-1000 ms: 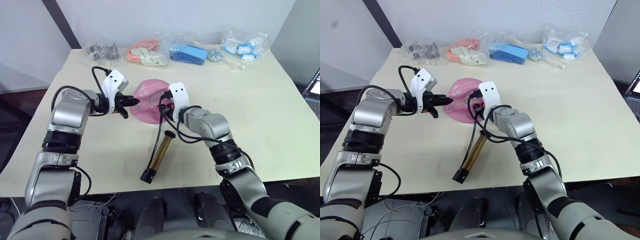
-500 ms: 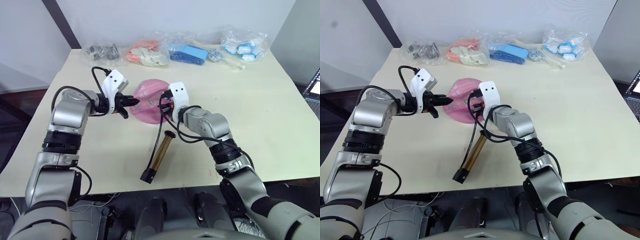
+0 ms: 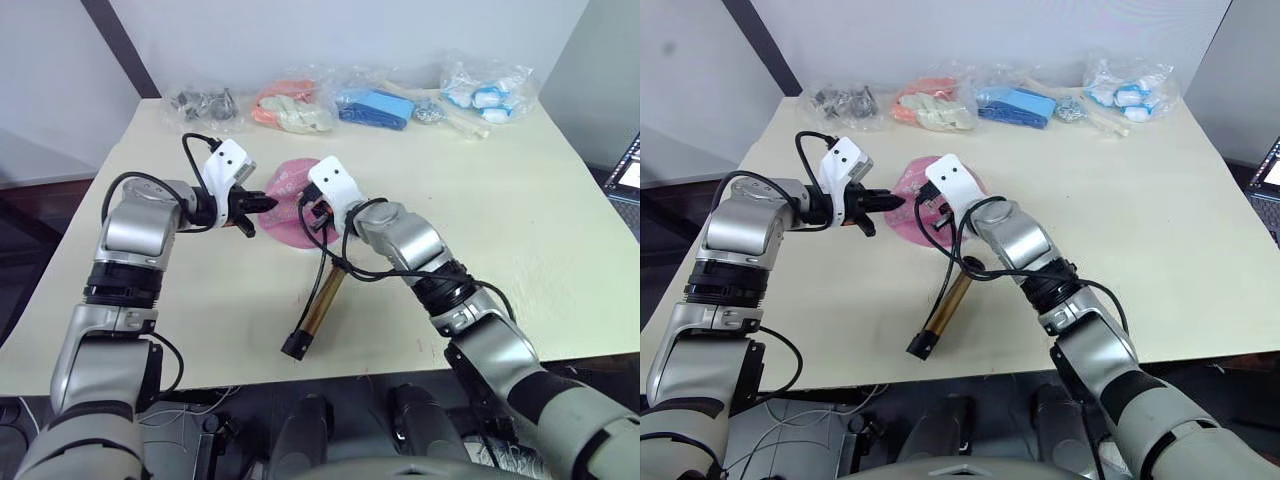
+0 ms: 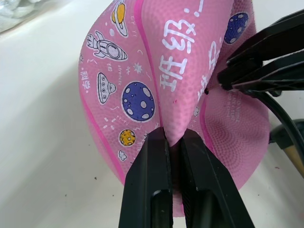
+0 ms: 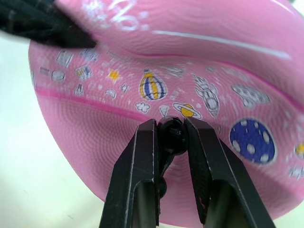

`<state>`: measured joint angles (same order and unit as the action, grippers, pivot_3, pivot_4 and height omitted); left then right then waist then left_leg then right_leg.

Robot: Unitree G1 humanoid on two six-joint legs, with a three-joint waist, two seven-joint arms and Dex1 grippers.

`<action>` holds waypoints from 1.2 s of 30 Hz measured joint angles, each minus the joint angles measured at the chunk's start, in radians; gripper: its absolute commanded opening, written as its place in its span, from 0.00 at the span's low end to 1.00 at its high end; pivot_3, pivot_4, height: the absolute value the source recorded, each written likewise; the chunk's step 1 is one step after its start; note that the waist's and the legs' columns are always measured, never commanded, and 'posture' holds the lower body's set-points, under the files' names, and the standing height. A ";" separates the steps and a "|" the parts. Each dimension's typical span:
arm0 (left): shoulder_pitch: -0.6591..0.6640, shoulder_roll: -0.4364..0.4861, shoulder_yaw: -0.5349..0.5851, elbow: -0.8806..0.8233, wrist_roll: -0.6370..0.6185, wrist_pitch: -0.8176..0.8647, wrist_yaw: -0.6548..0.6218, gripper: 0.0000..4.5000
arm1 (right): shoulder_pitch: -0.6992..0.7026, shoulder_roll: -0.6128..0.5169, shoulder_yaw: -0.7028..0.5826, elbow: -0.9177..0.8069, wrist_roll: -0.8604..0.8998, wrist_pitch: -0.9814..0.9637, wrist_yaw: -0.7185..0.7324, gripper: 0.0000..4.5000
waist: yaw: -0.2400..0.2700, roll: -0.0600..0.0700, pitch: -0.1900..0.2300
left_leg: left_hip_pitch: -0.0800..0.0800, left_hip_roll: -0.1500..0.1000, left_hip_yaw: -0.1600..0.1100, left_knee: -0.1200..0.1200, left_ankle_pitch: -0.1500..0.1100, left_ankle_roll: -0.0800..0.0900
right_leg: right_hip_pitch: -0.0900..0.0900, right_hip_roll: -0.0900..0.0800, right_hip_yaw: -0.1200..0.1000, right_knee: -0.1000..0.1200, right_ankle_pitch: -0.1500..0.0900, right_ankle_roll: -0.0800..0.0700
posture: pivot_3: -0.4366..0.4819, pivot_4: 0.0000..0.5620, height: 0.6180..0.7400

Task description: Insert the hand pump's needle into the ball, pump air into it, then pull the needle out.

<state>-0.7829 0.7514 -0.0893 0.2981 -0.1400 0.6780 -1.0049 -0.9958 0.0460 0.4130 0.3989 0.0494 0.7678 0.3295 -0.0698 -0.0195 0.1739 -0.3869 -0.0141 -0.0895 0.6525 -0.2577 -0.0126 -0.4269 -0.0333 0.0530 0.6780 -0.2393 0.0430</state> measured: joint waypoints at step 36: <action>0.004 -0.038 0.002 0.016 0.021 0.003 0.007 0.00 | -0.096 0.001 0.071 0.203 -0.239 -0.113 0.213 0.07 | 0.003 0.004 -0.007 | 0.007 0.000 -0.003 0.000 0.000 0.000 | 0.009 0.000 -0.002 -0.002 0.000 0.000 | 0.48 0.27 1.00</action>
<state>-0.7792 0.7129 -0.0874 0.3137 -0.1187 0.6812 -0.9975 -1.0920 0.0471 0.4842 0.6018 -0.1892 0.6546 0.5424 -0.0670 -0.0155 0.1669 -0.3796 -0.0144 -0.0920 0.6524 -0.2578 -0.0126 -0.4177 -0.0337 0.0509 0.6763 -0.2395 0.0431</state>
